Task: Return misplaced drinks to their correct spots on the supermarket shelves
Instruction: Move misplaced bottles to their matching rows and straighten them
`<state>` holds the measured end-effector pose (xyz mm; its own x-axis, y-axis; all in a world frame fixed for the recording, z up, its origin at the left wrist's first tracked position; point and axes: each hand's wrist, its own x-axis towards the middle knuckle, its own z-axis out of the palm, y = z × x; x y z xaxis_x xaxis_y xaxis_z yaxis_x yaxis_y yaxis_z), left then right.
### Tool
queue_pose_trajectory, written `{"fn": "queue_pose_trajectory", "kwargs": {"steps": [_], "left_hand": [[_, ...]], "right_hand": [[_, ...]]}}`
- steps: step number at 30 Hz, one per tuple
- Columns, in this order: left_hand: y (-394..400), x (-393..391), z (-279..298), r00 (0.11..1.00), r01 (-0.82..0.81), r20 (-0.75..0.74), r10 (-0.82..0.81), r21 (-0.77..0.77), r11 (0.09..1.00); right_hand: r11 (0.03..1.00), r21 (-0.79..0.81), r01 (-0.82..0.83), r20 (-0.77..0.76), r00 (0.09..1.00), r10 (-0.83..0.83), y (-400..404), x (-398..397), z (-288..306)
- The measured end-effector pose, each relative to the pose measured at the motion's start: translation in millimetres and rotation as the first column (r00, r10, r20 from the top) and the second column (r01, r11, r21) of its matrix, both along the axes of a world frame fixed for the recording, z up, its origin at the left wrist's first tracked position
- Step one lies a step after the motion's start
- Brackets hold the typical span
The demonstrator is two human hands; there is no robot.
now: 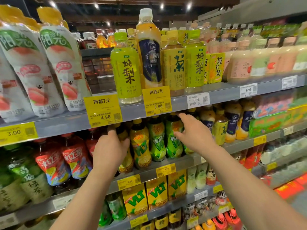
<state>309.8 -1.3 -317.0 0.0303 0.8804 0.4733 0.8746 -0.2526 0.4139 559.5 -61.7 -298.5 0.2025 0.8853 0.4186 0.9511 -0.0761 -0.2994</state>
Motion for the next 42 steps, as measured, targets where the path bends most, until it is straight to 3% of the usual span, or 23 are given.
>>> {"fn": "queue_pose_trajectory", "kwargs": {"steps": [6, 12, 17, 22, 29, 34, 39, 42], "left_hand": [[-16, -5, 2, 0.997, 0.066, 0.029, -0.067, 0.041, 0.997], [-36, -14, 7, 0.997, -0.003, -0.070, 0.014, 0.159, 0.987], [-47, -9, 27, 0.995, 0.033, -0.097, -0.013, 0.203, 0.979], [-58, 6, 63, 0.994, 0.097, -0.072, -0.079, 0.289, 0.952], [-46, 27, 141, 0.988, 0.151, -0.046, -0.145, 0.422, 0.894], [-34, 41, 211, 0.991, 0.127, -0.093, -0.092, 0.513, 0.849], [-17, 66, 252, 0.987, 0.102, -0.155, -0.031, 0.470, 0.877], [-10, 79, 267, 0.984, 0.118, -0.167, -0.066, 0.330, 0.937]], "right_hand": [[0.999, 0.037, -0.015, -0.071, 0.997, 0.018, -19, -14, 14], [0.993, 0.088, -0.075, -0.154, 0.984, 0.088, -37, -24, 28], [0.986, 0.115, -0.123, -0.172, 0.975, 0.141, -46, -26, 49], [0.967, 0.147, -0.206, -0.127, 0.966, 0.225, -43, -21, 82], [0.875, 0.388, -0.290, -0.052, 0.941, 0.335, -20, -13, 165], [0.785, 0.549, -0.287, 0.013, 0.942, 0.336, 4, -9, 217], [0.809, 0.486, -0.331, 0.110, 0.941, 0.319, 37, -14, 249], [0.867, 0.368, -0.335, 0.087, 0.941, 0.326, 51, -14, 257]]}}
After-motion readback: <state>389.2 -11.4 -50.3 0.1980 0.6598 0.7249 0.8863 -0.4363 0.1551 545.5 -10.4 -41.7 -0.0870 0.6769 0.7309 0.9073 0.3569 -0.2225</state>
